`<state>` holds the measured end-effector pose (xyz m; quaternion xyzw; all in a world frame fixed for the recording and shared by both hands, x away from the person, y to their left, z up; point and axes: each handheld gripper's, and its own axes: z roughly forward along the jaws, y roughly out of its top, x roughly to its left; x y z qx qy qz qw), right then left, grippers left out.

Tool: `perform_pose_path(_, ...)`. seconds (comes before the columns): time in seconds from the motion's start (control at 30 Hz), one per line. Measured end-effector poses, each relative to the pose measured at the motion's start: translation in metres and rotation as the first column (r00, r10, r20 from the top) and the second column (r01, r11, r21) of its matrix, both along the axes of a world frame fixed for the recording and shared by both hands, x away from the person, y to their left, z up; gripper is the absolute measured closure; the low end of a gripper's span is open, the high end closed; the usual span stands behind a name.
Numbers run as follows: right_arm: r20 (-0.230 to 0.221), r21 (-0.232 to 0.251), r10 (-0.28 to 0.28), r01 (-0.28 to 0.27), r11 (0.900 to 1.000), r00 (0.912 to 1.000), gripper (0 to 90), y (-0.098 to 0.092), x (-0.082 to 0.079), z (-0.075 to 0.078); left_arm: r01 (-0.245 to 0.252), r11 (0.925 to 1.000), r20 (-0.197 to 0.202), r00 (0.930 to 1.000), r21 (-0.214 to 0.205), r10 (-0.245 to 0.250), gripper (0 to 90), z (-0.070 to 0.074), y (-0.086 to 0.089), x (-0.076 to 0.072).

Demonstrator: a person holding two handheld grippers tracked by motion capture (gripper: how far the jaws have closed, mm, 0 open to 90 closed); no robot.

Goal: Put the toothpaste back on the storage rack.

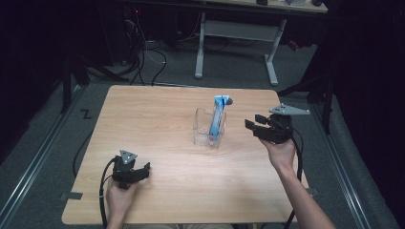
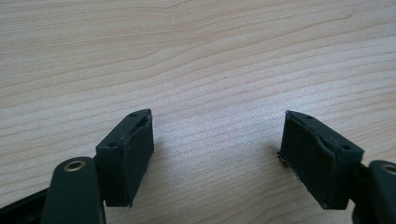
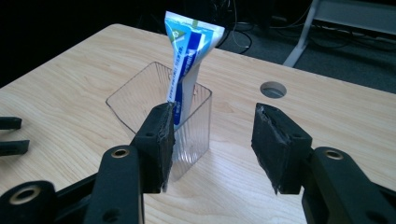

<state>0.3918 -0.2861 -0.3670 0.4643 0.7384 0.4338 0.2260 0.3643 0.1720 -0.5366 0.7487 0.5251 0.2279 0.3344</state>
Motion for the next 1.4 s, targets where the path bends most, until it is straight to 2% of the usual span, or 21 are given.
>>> perform_pose_path(0.3, -0.01, 0.013, -0.022, 0.022, 0.9997, 0.9997, 49.1, -0.01, -0.007, -0.006, 0.0, 1.0, 0.0, 1.0, 0.0, 0.0, 26.1, 0.0, 0.0, 0.0)
perform_pose_path(1.0, -0.032, 0.042, -0.041, 0.043, 0.9982, 0.9986, 49.3, -0.016, -0.014, -0.023, 0.001, 1.0, 0.0, 1.0, 0.001, -0.001, 26.0, 0.0, 0.0, 0.0)
perform_pose_path(1.17, -0.036, 0.043, -0.044, 0.046, 0.998, 0.9984, 49.3, -0.016, -0.015, -0.029, 0.001, 1.0, 0.0, 1.0, 0.001, -0.001, 26.0, 0.0, 0.0, 0.0)
perform_pose_path(1.4, -0.061, 0.038, -0.067, 0.07, 0.9968, 0.9959, 49.5, -0.017, -0.019, -0.047, 0.001, 1.0, 0.0, 1.0, 0.001, -0.001, 26.0, 0.0, 0.0, 0.0)
